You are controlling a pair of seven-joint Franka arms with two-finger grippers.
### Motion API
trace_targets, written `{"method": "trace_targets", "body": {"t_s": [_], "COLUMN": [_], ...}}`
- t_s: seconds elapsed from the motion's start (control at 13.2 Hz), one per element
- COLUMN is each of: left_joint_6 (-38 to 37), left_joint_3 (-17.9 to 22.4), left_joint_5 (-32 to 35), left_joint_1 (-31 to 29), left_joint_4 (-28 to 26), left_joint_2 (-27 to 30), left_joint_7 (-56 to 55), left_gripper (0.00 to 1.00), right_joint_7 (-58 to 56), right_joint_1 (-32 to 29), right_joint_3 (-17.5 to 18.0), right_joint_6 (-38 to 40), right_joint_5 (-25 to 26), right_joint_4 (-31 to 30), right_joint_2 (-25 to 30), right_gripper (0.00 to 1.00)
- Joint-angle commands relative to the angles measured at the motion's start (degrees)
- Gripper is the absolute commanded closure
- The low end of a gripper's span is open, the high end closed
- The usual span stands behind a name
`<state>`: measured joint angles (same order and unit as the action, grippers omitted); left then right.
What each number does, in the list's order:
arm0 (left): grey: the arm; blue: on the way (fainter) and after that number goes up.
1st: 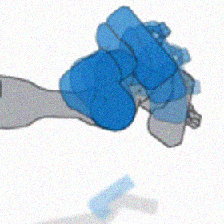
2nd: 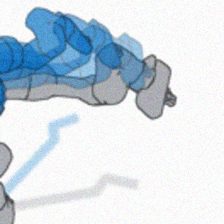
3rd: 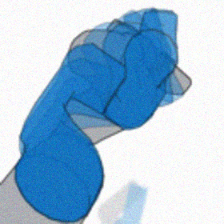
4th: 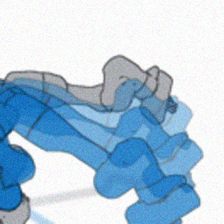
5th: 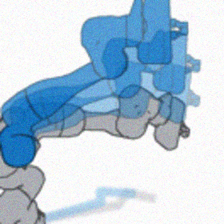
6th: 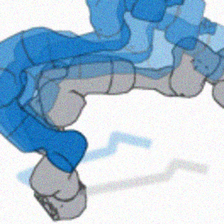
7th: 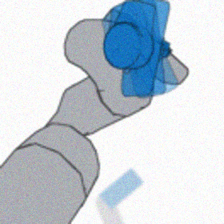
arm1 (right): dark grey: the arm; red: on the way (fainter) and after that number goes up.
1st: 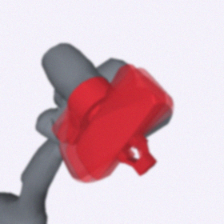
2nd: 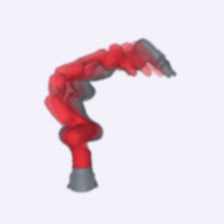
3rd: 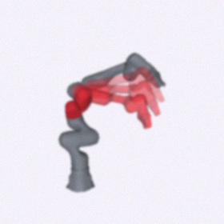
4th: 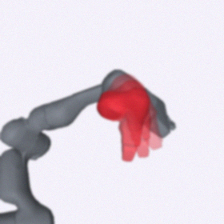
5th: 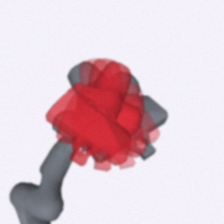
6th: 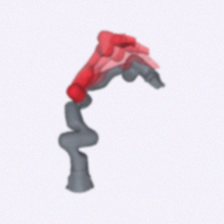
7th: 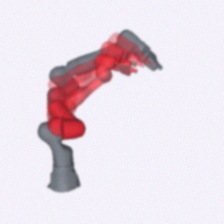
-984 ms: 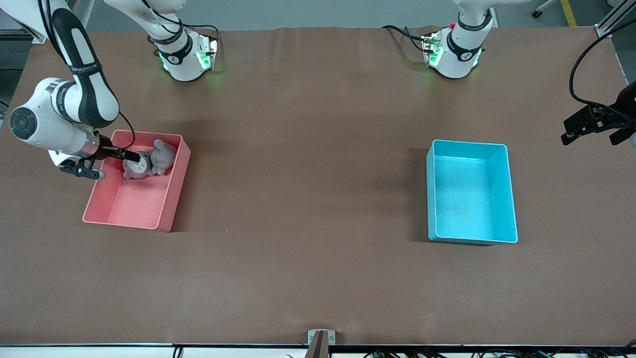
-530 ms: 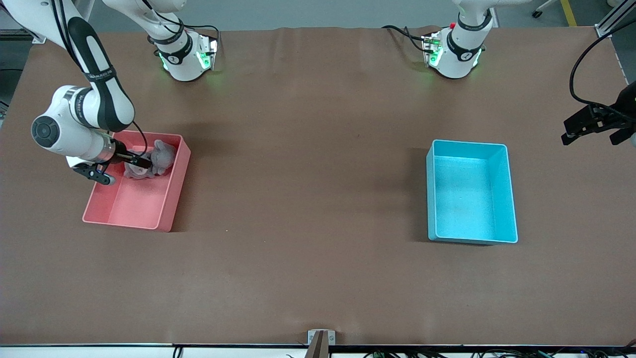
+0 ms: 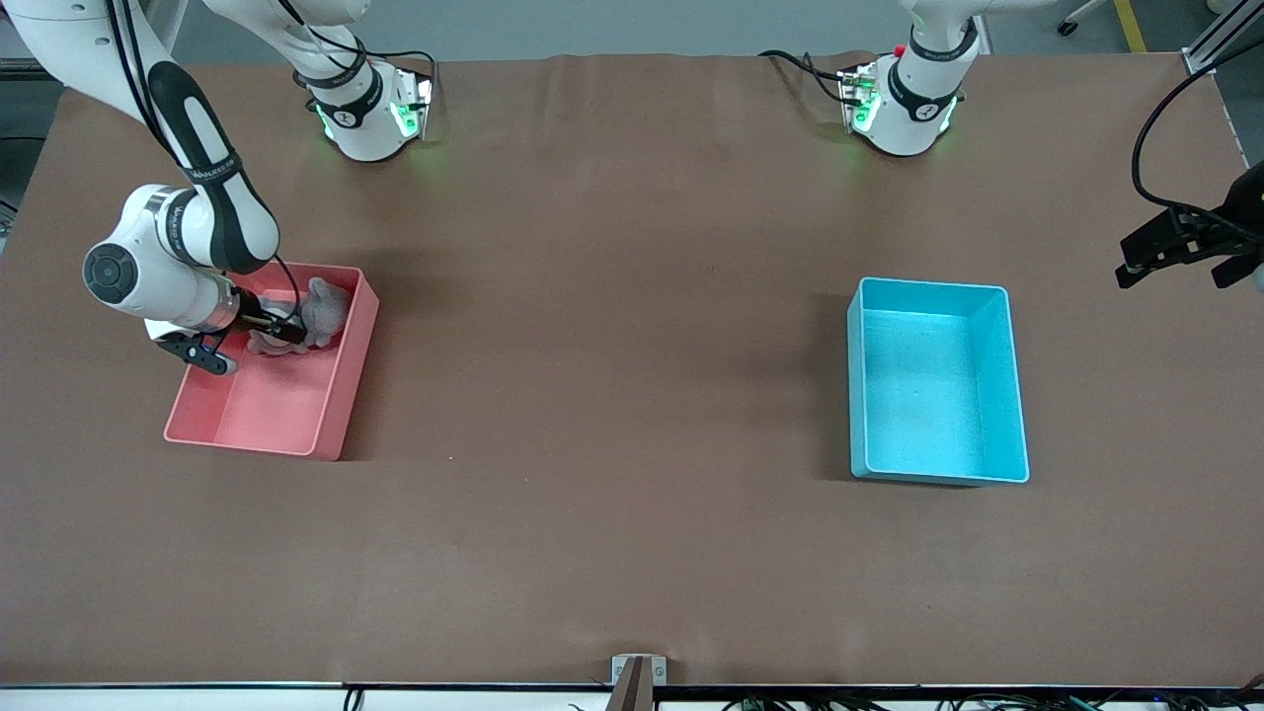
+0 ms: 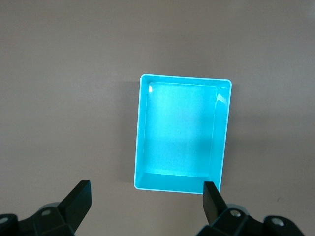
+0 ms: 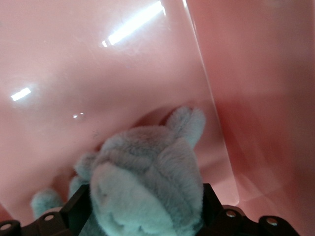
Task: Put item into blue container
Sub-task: 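Lift the Totoro plush and carry it toward the table middle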
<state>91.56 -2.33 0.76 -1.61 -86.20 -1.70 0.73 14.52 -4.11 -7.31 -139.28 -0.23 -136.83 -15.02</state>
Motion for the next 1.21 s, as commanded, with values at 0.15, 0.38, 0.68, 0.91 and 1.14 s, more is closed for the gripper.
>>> {"method": "trace_targets", "body": {"t_s": [0.15, 0.38, 0.68, 0.91, 1.14], "left_joint_6": [0.38, 0.38, 0.38, 0.38, 0.38], "left_joint_3": [-0.04, -0.04, -0.04, -0.04, -0.04], "left_joint_5": [-0.85, -0.76, -0.76, -0.76, -0.94], "left_joint_1": [-0.23, -0.23, -0.14, -0.14, 0.03], "left_joint_4": [0.24, 0.24, 0.24, 0.24, 0.24], "left_joint_2": [0.03, 0.03, 0.03, 0.03, 0.03], "left_joint_7": [0.41, 0.41, 0.41, 0.41, -0.2], "left_gripper": [0.0, 0.0, 0.0, 0.0, 0.0], "right_joint_7": [1.04, 1.04, 4.0, 17.77, 26.77], "right_joint_1": [-0.99, -0.9, 0.76, 8.56, 13.33], "right_joint_3": [0.45, 0.45, 0.63, 0.8, 0.8], "right_joint_6": [1.55, 11.79, 38.25, 46.45, 45.94], "right_joint_5": [0.32, 0.32, -0.29, -0.73, -11.23], "right_joint_4": [0.6, 6.64, 26.5, 32.93, 33.83], "right_joint_2": [-0.1, 0.34, -0.36, -0.27, -0.18], "right_gripper": [0.79, 0.92, 0.93, 0.93, 0.93]}}
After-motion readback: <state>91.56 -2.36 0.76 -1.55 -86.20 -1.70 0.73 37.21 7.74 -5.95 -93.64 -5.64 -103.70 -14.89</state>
